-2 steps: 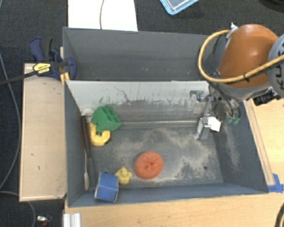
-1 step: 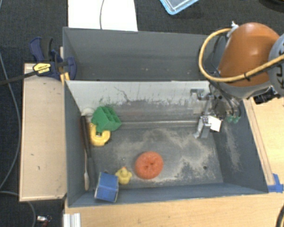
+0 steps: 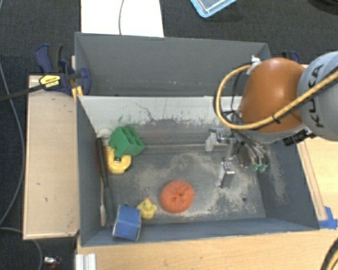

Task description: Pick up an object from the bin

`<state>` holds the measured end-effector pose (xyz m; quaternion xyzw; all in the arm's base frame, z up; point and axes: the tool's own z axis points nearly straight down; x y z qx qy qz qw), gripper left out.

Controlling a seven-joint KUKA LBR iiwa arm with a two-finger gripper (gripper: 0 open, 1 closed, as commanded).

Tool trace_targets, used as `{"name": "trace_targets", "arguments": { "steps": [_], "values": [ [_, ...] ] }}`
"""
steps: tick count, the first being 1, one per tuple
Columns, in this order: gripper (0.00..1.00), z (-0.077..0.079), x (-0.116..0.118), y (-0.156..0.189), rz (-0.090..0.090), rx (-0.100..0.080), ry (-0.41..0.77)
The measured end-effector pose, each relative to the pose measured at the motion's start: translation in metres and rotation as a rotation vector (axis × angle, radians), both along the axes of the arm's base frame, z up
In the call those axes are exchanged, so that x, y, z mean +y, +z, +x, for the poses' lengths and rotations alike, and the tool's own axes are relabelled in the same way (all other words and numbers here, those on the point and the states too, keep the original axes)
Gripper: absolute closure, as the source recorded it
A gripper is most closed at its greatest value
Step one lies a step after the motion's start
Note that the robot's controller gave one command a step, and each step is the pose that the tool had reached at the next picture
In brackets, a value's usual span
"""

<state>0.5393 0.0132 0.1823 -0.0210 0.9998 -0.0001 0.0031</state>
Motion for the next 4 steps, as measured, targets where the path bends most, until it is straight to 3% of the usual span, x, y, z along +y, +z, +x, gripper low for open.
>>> {"name": "trace_targets", "arguments": {
  "steps": [1,2,3,4],
  "values": [
    [0.00,-0.011,0.036,-0.064,-0.001,-0.003,0.055],
    [0.00,-0.052,0.056,-0.100,0.000,-0.008,0.120],
    [1.00,-0.055,0.078,-0.112,0.001,-0.018,-0.075],
    [1.00,-0.055,0.078,-0.112,0.002,-0.018,-0.075]
  ]
}}
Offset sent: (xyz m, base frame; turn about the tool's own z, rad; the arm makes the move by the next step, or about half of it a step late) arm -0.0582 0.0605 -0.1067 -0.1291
